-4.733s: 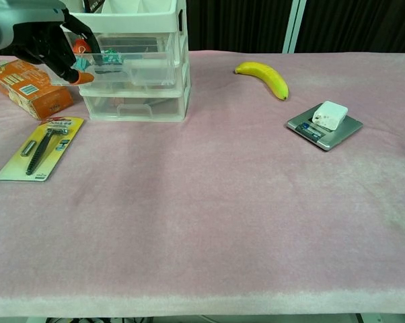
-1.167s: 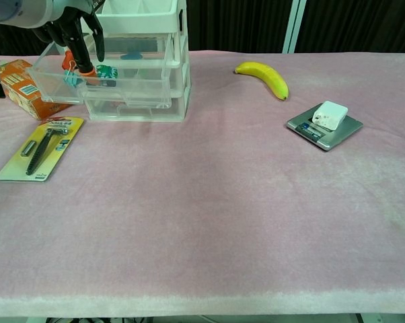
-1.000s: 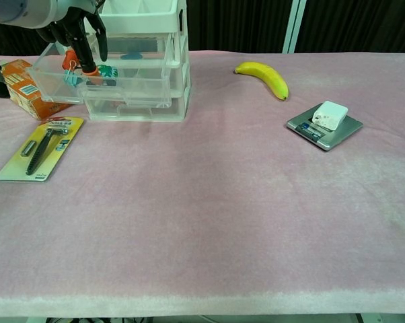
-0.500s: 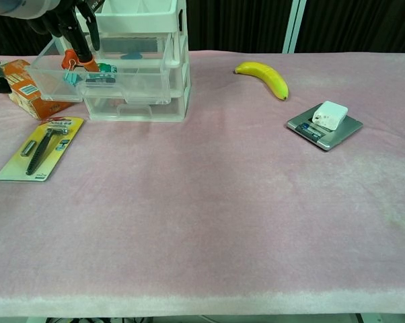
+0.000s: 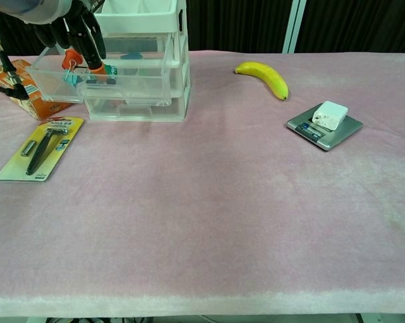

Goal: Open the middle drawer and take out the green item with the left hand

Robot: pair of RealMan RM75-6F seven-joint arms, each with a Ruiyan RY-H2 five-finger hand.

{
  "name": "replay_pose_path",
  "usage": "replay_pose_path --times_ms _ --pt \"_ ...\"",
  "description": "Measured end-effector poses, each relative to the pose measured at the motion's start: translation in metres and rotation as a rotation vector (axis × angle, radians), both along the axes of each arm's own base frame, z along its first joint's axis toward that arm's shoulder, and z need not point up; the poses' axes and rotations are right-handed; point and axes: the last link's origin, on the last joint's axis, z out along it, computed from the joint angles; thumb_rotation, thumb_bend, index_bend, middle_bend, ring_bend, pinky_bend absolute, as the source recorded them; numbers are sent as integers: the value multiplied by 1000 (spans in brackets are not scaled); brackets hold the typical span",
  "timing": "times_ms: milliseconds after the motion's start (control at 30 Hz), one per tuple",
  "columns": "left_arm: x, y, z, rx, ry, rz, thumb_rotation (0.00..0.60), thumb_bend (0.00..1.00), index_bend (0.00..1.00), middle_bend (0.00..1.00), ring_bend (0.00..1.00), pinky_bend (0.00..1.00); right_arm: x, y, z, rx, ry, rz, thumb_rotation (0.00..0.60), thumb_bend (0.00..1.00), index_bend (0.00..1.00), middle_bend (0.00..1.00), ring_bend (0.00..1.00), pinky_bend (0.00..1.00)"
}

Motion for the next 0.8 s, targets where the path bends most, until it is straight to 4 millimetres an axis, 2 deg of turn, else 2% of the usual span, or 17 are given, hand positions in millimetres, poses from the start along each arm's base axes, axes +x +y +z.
replay_pose_path --times_ms 800 --pt "-14 9 -11 25 76 3 600 212 444 1000 1000 1000 -1 0 1 -5 -4 -4 600 118 0 0 0 124"
